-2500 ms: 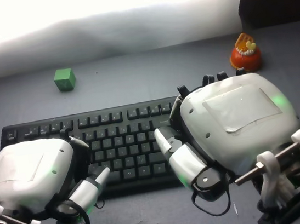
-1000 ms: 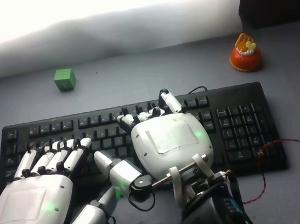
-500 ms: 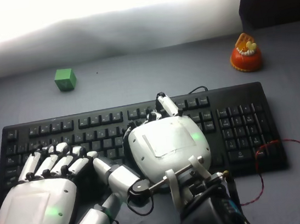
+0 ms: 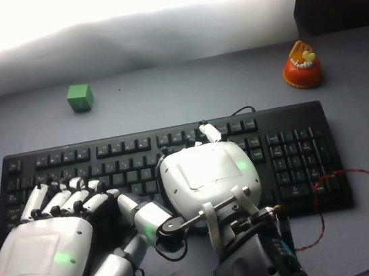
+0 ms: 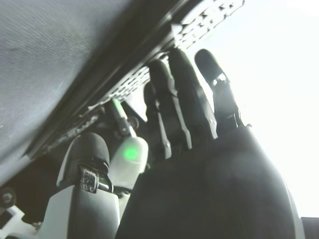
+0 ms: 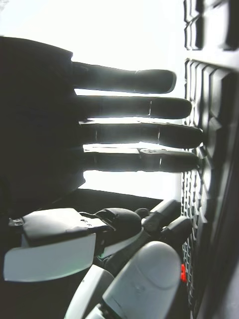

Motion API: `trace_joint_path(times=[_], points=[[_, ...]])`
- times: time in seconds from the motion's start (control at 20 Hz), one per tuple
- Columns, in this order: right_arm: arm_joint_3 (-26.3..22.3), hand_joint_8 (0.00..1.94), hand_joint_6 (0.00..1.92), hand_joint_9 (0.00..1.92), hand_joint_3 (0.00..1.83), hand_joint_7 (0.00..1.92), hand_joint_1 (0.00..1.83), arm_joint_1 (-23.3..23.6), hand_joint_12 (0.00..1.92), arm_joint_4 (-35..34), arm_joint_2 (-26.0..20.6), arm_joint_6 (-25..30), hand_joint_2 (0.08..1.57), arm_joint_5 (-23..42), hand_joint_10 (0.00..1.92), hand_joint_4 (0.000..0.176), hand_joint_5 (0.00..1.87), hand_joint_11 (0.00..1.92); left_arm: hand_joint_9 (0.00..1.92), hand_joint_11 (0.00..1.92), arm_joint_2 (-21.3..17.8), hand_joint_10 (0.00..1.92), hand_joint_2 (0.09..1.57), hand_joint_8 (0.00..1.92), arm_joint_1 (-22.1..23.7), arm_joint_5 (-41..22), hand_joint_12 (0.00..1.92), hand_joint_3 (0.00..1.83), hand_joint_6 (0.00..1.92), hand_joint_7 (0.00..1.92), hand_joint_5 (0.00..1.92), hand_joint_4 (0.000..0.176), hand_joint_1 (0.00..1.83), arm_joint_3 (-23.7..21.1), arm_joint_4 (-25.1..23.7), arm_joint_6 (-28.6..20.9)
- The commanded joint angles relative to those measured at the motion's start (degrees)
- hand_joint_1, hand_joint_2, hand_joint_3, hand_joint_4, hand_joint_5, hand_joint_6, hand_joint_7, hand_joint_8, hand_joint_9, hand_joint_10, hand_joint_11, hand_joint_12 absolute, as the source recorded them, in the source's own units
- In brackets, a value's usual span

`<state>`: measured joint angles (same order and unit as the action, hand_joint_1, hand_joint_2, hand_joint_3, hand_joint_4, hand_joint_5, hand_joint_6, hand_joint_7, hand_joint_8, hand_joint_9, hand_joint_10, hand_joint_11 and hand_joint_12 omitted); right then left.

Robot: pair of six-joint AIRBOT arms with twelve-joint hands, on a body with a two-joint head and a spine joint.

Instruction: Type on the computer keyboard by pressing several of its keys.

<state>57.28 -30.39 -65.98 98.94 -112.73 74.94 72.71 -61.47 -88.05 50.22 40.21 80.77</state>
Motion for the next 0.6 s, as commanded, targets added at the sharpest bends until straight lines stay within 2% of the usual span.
trace_joint_path(times=[0.0,0.05,0.1,0.15,0.2,0.25,0.3,0.35,0.4,0.55], points=[[0.1,0.65,0.39,0.69,0.0,0.94,0.17,-0.3,1.78,1.0,-0.1,-0.2,1.21,1.0,1.38,0.0,0.7,0.37,0.36,0.0,0.3,0.02,1.32,0.04,0.0,-3.8,0.65,0.0,0.06,0.6,0.65,0.0,0.14,0.1,-1.9,0.0],[0.2,0.98,0.25,0.61,0.0,0.78,0.15,-0.3,1.86,1.0,-0.1,-0.2,1.22,1.0,1.57,0.0,0.72,0.42,0.39,0.0,0.4,0.03,1.32,0.05,0.1,-3.8,0.62,0.0,0.04,0.63,0.6,0.0,0.14,0.2,-1.9,-0.1],[0.2,0.98,0.24,0.56,0.0,0.75,0.14,-0.2,1.91,1.0,-0.1,-0.2,1.22,0.9,1.57,0.0,0.84,0.44,0.44,0.0,0.4,0.05,1.31,0.06,0.1,-3.8,0.6,0.0,0.01,0.68,0.52,0.0,0.17,0.3,-1.9,-0.2],[0.4,0.79,0.27,0.56,0.0,0.77,0.12,-0.2,1.91,1.0,-0.1,0.0,1.23,0.6,1.44,0.0,0.92,0.42,0.46,0.0,0.4,0.05,1.3,0.05,0.1,-3.8,0.57,0.0,0.0,0.71,0.48,0.0,0.2,0.3,-1.9,-0.2],[0.6,0.49,0.35,0.6,0.0,0.8,0.09,-0.2,1.83,1.0,-0.2,0.2,1.23,0.1,1.17,0.0,0.96,0.39,0.5,0.0,0.4,0.06,1.3,0.02,0.1,-3.8,0.72,0.0,0.0,0.67,0.42,0.012,0.18,0.3,-1.9,-0.2],[0.7,0.28,0.44,0.66,0.0,0.86,0.09,-0.2,1.74,1.0,-0.2,0.4,1.22,0.0,0.99,0.0,0.97,0.4,0.53,0.0,0.4,0.06,1.31,0.01,0.1,-3.8,0.84,0.0,0.01,0.65,0.42,0.016,0.17,0.4,-1.9,-0.2],[0.8,0.17,0.47,0.7,0.0,0.9,0.11,-0.2,1.67,1.0,-0.2,0.5,1.22,-0.2,0.86,0.0,0.93,0.41,0.5,0.0,0.5,0.05,1.33,0.0,0.1,-3.8,0.89,0.01,0.01,0.55,0.43,0.008,0.12,0.4,-1.9,-0.2],[0.9,0.11,0.46,0.73,0.0,0.94,0.1,-0.1,1.65,1.0,-0.1,0.7,1.22,-0.2,0.81,0.0,0.88,0.41,0.5,0.0,0.5,0.05,1.33,0.0,0.1,-3.8,0.95,0.01,0.04,0.52,0.49,0.0,0.12,0.4,-1.9,-0.2],[0.9,0.09,0.4,0.73,0.0,0.98,0.1,-0.1,1.69,0.9,-0.1,0.9,1.22,-0.1,0.89,0.0,0.8,0.39,0.46,0.0,0.5,0.03,1.33,0.0,0.2,-3.8,1.01,0.0,0.06,0.5,0.56,0.0,0.13,0.5,-1.9,-0.2],[1.0,0.06,0.27,0.76,0.0,1.03,0.1,0.0,1.69,0.0,0.2,0.7,1.23,0.7,0.97,0.0,0.77,0.41,0.4,0.0,0.5,0.0,1.32,0.01,0.2,-3.8,0.98,0.0,0.11,0.53,0.72,0.0,0.16,0.5,-1.9,-0.2]])
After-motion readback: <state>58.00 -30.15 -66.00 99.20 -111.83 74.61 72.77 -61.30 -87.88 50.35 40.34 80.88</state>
